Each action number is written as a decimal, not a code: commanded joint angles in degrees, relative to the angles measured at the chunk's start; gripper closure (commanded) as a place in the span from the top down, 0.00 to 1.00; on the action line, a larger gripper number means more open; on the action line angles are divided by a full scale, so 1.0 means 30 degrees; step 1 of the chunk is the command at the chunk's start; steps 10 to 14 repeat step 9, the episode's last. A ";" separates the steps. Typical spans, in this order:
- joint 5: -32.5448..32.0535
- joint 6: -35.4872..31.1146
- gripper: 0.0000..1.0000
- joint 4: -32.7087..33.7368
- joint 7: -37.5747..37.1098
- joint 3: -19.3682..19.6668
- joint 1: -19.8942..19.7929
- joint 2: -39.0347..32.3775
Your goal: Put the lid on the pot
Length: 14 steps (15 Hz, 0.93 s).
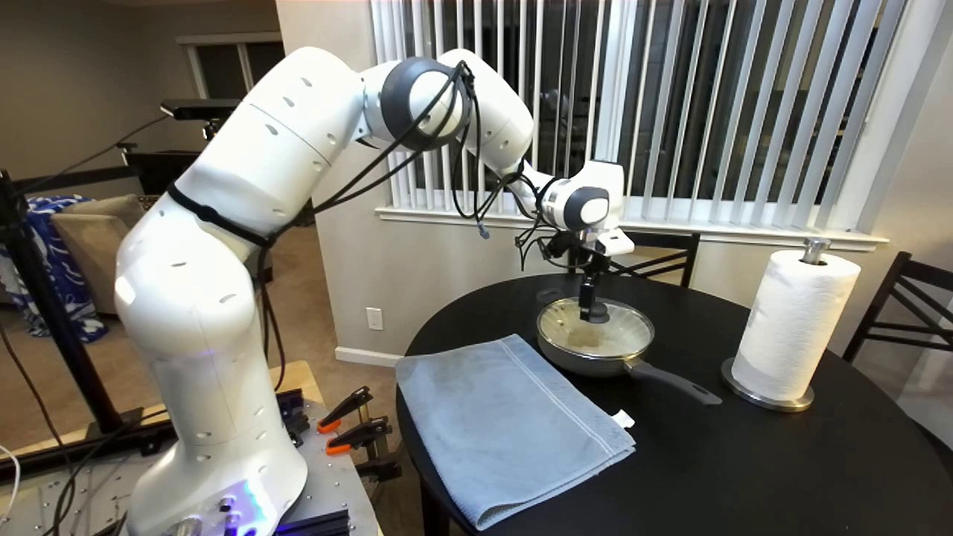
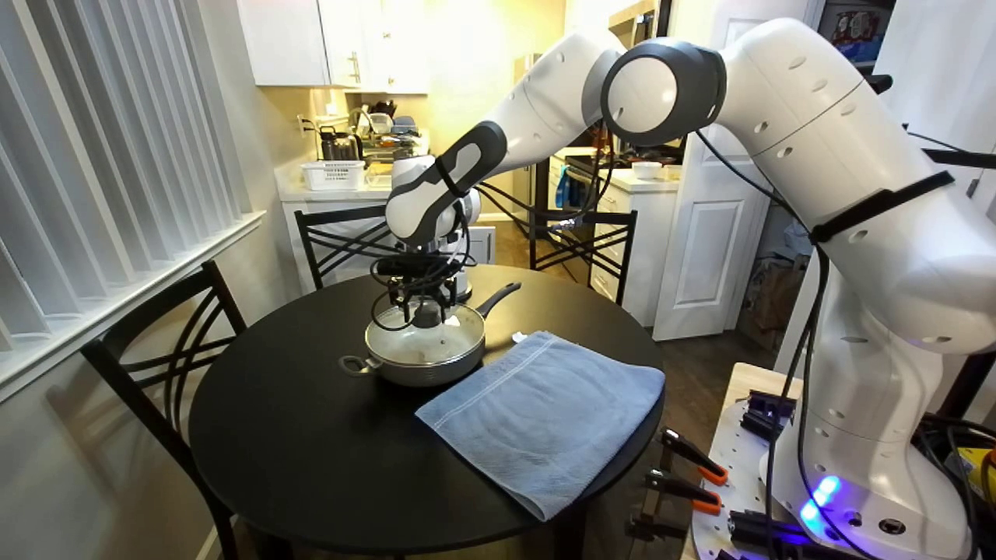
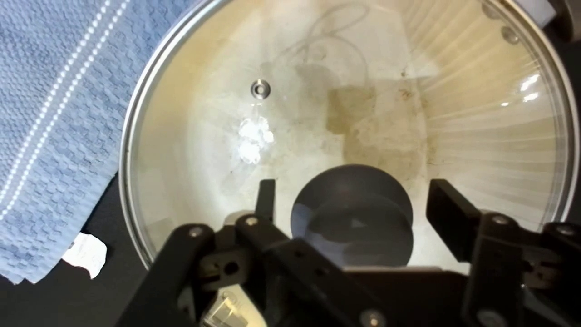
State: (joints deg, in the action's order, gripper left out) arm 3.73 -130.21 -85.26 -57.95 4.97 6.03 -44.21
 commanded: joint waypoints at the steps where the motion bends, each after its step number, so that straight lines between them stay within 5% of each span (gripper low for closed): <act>1: 0.0128 0.0572 1.00 -0.0406 0.0243 -0.0083 0.0124 0.0667; 14: 0.0052 0.0319 1.00 0.0050 0.0031 0.0027 0.0196 0.0212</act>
